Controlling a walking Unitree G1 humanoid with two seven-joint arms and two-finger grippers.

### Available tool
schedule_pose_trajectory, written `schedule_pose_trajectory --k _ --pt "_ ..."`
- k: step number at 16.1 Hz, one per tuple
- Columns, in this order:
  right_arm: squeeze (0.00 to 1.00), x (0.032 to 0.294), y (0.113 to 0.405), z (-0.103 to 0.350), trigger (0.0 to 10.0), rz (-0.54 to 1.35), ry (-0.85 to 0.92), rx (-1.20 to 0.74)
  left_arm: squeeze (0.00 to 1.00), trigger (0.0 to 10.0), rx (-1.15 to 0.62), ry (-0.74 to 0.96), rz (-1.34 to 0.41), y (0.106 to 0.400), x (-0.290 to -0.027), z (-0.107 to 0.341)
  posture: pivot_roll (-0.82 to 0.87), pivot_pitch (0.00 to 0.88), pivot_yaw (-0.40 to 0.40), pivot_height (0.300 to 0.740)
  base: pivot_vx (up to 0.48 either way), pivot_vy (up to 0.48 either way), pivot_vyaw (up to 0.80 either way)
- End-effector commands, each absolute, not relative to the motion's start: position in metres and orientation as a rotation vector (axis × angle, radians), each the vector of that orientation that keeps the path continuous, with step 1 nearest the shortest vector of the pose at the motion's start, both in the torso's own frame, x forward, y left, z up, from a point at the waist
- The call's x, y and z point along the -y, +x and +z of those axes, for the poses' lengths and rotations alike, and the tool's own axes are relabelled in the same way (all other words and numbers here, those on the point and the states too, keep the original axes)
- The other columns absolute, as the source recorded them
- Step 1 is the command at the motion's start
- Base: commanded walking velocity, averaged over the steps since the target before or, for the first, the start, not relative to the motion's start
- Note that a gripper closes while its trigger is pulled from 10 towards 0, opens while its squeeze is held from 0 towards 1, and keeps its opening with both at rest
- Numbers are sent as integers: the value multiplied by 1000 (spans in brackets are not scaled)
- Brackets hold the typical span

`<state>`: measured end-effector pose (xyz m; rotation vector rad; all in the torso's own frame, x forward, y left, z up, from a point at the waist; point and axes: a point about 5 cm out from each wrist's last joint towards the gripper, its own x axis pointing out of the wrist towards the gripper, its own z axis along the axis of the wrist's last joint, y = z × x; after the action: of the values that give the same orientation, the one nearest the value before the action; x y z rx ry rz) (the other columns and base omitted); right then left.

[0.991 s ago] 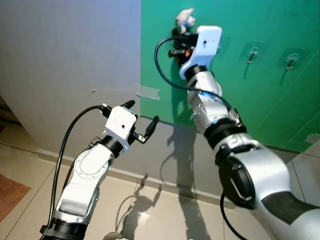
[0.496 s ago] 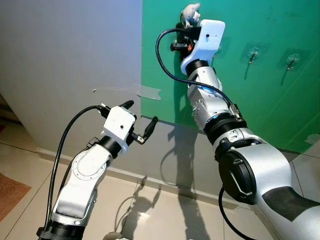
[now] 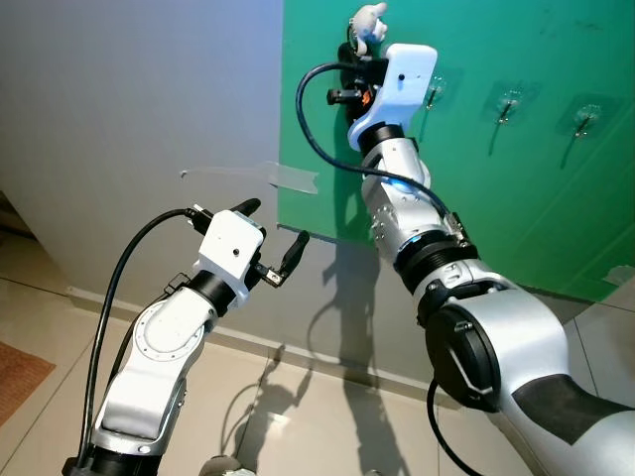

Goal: Hang keys on a hook

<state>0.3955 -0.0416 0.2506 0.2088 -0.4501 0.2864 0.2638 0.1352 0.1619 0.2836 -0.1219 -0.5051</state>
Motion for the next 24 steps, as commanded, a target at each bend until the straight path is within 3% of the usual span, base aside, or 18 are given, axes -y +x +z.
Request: schedule_pose_trajectory --k 1,9,24 --pt "0 46 395 243 10000 284 180 450 0 10000 128 291 -517 260 -134 166 142 52 -111 740 0 0 0" --pt "0 57 395 236 10000 257 119 450 0 10000 109 295 -524 260 -132 166 141 64 -103 740 0 0 0" --pt "0 45 395 248 10000 280 17 486 0 10000 102 298 -512 257 -136 166 159 80 -123 740 0 0 0"
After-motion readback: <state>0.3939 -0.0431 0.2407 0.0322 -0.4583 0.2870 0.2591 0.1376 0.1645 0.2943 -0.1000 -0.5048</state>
